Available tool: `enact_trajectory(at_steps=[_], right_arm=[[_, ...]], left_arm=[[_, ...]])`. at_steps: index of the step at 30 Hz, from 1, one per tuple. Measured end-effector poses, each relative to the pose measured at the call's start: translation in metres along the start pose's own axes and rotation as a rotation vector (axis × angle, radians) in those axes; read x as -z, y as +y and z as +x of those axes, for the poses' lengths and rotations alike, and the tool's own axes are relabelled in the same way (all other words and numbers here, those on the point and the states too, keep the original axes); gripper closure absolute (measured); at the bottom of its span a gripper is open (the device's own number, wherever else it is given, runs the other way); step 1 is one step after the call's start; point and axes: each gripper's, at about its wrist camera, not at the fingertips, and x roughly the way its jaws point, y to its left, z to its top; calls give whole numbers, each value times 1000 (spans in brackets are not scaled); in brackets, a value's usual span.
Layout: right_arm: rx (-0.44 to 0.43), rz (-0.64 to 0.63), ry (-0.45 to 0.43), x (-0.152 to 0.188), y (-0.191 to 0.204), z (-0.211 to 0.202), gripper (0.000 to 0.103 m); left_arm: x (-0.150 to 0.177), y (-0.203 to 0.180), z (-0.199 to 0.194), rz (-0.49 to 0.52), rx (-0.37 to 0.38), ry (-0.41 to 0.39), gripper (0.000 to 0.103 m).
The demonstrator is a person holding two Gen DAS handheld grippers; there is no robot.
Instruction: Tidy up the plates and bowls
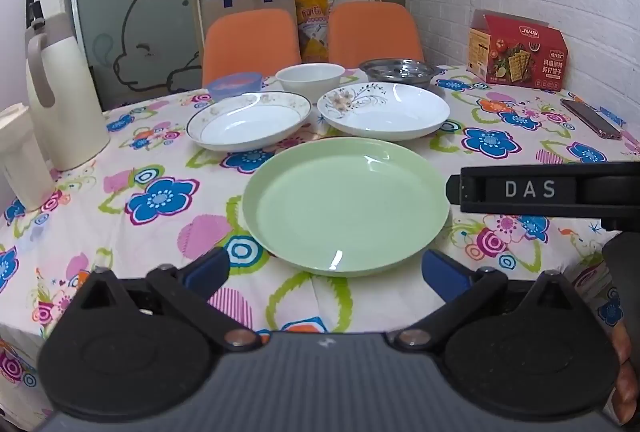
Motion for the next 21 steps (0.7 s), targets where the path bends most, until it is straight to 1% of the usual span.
enact_trajectory(at_steps=[21], right_arm=[[-5,-8,-3,0,3,0,19]], left_arm=[[0,4,-1,3,4,2,1]])
